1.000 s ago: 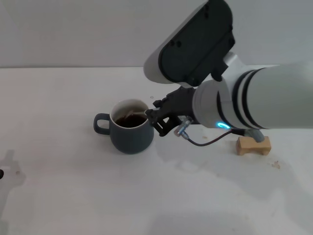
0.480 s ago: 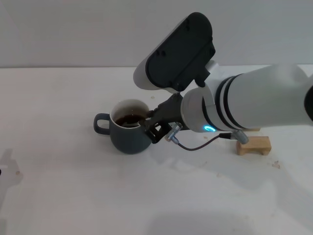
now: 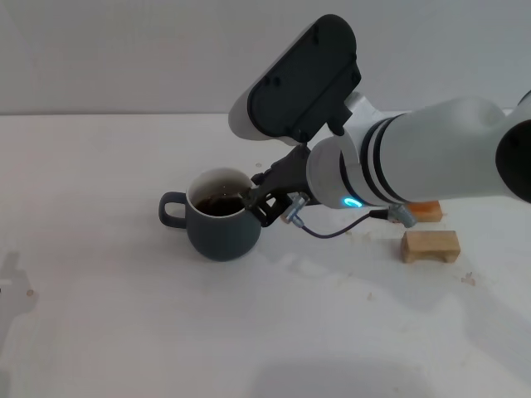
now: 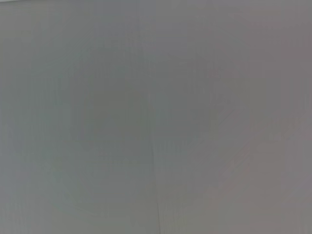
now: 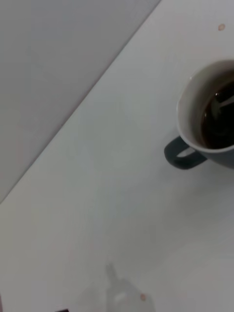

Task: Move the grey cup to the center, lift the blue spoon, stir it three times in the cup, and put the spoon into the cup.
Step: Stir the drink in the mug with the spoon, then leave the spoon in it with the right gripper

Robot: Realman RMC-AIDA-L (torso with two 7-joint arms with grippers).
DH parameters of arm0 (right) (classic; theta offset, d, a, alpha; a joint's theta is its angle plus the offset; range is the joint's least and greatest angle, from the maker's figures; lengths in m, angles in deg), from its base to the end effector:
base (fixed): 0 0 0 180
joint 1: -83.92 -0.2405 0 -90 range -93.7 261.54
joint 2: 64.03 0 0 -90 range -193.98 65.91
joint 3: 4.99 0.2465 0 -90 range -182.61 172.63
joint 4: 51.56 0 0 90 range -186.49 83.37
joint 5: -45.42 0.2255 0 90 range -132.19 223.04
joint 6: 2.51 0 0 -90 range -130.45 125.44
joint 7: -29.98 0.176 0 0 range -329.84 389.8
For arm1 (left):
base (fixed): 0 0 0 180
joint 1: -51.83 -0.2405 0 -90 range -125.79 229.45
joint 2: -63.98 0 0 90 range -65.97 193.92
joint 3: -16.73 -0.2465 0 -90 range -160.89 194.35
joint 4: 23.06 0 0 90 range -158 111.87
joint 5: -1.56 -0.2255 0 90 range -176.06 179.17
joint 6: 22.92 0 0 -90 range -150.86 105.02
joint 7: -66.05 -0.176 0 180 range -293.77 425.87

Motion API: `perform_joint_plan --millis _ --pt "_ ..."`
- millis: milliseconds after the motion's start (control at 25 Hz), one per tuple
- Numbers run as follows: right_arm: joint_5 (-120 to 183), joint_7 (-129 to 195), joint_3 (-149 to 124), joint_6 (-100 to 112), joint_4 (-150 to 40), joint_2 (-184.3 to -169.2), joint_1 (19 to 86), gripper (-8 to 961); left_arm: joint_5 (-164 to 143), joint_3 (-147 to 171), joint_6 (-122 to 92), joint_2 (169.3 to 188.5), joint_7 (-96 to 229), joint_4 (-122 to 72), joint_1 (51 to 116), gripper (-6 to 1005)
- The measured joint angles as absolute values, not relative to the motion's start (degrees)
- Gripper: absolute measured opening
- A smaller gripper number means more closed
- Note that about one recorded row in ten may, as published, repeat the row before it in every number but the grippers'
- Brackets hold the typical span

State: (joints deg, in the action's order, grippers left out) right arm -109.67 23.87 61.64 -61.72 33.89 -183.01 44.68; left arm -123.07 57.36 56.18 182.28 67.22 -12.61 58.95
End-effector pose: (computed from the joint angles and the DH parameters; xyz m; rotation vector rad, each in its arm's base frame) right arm 0.0491 0.3674 -0.1138 -2.5367 0.4615 -0.1392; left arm -0.3895 0.2516 -0.0029 -1.4777 -0.5066 -0.5386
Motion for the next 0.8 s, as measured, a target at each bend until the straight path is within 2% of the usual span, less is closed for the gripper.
perform_joint_plan --millis 800 --pt "-109.06 22.94 62.17 -66.17 37.86 -183.18 46.79 173 -123.07 57.32 56.32 182.36 67.19 -12.28 58.96 -2"
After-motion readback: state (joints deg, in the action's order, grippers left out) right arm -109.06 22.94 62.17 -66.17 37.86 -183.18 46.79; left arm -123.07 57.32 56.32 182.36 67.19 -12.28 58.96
